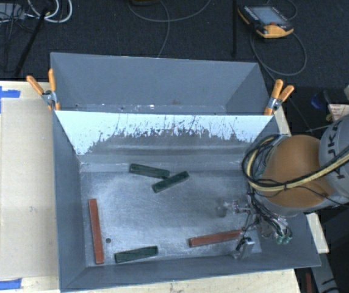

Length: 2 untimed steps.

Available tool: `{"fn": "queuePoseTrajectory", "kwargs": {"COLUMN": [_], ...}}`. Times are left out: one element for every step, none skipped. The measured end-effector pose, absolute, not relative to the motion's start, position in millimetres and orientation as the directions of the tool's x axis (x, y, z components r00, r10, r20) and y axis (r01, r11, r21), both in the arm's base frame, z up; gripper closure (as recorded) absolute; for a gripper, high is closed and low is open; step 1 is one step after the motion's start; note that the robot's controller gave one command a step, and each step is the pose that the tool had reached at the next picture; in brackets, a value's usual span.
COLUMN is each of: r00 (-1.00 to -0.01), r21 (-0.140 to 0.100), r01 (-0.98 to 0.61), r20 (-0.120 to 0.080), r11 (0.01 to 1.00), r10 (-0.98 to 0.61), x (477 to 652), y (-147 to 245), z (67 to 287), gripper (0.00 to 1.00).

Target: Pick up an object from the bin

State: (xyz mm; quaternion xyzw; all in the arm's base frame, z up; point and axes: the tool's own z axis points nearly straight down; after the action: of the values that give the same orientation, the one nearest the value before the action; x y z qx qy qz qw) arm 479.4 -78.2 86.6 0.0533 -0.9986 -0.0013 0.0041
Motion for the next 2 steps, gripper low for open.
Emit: {"fn": "queuePoseTrajectory", "kwargs": {"r00": [-0.954,-0.953], "r21": [0.002,0.000], "r01": [-0.299,-0.302], "r20": [0.000,0.001], "r11": [0.954,0.953], "r10": [-0.299,-0.302], "x": [505.5,505.4], "y": [-30.4,-31.0], "z": [69.1,69.3], "gripper": [0.00,1.00]}}
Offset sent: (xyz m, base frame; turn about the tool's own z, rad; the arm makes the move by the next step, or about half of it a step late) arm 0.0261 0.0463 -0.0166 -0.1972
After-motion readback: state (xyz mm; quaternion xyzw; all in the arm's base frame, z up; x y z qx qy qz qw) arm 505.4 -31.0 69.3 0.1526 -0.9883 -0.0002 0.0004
